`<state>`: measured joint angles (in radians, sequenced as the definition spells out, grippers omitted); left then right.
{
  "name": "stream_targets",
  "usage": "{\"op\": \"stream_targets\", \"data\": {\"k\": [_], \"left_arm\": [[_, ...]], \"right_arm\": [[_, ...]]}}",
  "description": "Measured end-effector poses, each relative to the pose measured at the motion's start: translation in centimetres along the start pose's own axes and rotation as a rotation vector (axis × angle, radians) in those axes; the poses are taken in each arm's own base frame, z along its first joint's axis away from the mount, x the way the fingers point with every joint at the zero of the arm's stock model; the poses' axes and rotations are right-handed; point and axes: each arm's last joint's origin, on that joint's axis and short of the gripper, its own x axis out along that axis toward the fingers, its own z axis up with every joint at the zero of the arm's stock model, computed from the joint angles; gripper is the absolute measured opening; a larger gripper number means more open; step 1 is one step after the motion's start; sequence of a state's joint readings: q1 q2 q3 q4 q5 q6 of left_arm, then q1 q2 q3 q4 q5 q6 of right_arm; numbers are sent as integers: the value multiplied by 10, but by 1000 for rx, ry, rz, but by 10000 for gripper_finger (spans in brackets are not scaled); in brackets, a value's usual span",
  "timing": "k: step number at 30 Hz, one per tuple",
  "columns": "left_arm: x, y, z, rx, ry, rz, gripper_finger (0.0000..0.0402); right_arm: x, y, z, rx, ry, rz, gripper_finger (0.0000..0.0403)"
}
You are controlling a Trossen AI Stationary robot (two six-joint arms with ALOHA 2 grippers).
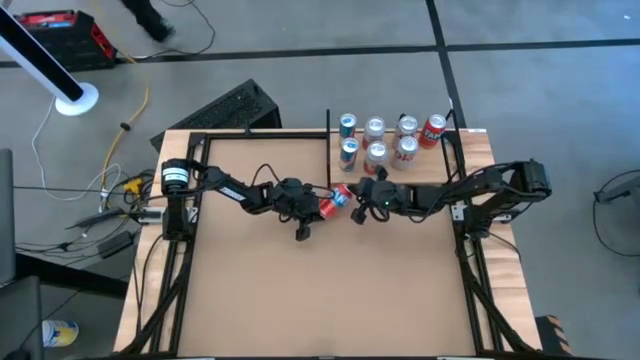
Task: Place canned beverage on shelf
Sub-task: Put the orange soda can on the shelf aligned with the orange soda can
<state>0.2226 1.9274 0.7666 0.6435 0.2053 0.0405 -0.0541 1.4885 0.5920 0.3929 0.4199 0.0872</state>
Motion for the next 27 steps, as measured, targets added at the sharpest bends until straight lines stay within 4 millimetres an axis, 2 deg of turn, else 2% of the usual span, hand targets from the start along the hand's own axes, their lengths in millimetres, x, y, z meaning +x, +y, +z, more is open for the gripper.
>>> {"op": "stream_targets", "data": {"k": [4, 10, 14, 23, 27], "left_arm": [[0, 0, 0, -3, 5, 0, 0], [0, 2, 1, -11, 13, 20, 0], [-3, 1, 1, -27, 54, 7, 0], [-18, -4, 13, -11, 77, -39, 0], [-28, -6, 15, 4, 144, -40, 0]], "right_arm": [[-2, 8, 16, -24, -19, 14, 15], [-7, 31, 33, -90, -29, 196, 15], [-11, 36, 46, -112, -3, 151, 15], [-11, 35, 49, -127, 22, 86, 15], [-18, 42, 47, -145, 36, 119, 15]]}}
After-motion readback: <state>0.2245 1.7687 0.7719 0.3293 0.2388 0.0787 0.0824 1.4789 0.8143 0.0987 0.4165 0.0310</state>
